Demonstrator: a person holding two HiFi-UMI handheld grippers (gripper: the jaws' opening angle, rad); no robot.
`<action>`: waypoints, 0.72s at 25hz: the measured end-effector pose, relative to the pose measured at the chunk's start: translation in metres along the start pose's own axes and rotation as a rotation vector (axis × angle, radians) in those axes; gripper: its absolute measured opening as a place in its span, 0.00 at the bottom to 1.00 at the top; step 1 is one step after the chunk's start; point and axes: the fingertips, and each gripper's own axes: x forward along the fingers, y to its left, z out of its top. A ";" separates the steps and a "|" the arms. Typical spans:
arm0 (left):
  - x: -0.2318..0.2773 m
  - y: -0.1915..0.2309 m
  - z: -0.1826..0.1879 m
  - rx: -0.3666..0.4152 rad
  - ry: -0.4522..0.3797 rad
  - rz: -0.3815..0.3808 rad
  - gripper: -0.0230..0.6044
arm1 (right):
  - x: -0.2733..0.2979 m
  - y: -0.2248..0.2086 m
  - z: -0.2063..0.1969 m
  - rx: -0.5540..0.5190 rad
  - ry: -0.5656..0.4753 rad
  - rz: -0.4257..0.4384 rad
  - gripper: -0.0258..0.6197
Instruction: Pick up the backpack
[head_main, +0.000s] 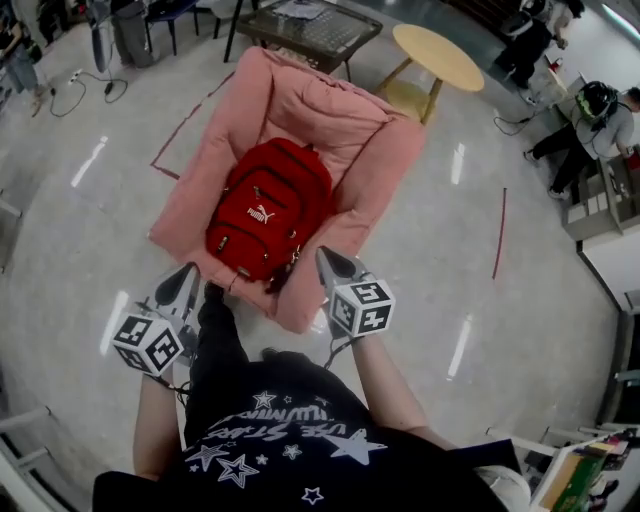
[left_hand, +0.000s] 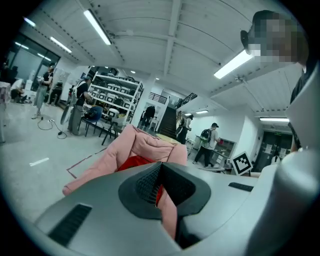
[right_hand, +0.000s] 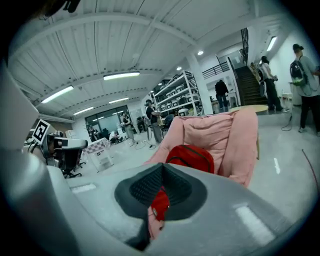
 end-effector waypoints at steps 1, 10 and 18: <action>0.015 0.004 0.001 0.000 0.014 -0.025 0.05 | 0.003 -0.006 0.000 0.008 0.001 -0.023 0.04; 0.155 0.062 0.027 0.046 0.174 -0.261 0.05 | 0.061 -0.064 0.004 0.144 0.034 -0.258 0.04; 0.239 0.106 0.050 0.085 0.330 -0.414 0.05 | 0.105 -0.085 0.022 0.248 0.049 -0.445 0.04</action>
